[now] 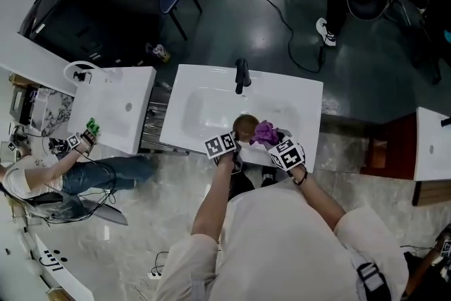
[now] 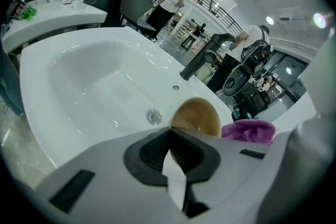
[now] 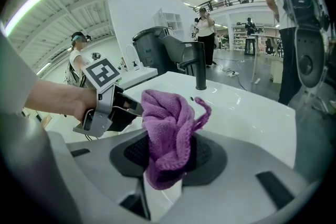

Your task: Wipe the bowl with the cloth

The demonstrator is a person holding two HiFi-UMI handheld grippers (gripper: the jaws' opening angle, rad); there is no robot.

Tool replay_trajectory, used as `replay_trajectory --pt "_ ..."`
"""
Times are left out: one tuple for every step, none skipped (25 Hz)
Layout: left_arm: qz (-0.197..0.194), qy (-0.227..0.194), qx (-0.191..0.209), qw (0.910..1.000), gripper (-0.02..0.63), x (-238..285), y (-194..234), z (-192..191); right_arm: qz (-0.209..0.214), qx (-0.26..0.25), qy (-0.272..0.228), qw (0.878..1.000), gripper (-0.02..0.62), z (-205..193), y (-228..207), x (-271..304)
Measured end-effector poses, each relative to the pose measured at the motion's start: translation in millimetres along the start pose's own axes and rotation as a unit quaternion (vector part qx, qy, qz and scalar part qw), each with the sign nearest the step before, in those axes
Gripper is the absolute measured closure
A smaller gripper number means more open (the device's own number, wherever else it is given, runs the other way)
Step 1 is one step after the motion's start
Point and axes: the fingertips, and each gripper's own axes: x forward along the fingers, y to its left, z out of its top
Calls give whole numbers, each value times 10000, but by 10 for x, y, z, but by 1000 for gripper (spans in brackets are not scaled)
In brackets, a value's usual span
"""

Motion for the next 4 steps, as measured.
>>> replay_trajectory --pt "5 4 13 10000 593 -1 -3 -3 -2 4 -3 10000 460 -3 -7 -5" --pt "10 5 27 10000 592 -1 -6 -2 -4 8 -6 10000 460 -3 -16 -9" --pt "14 2 39 10000 593 0 -8 1 -7 10 -11 10000 460 -2 -25 -12" --pt "18 -3 51 10000 592 2 -10 7 -10 11 -16 10000 460 0 -34 -14"
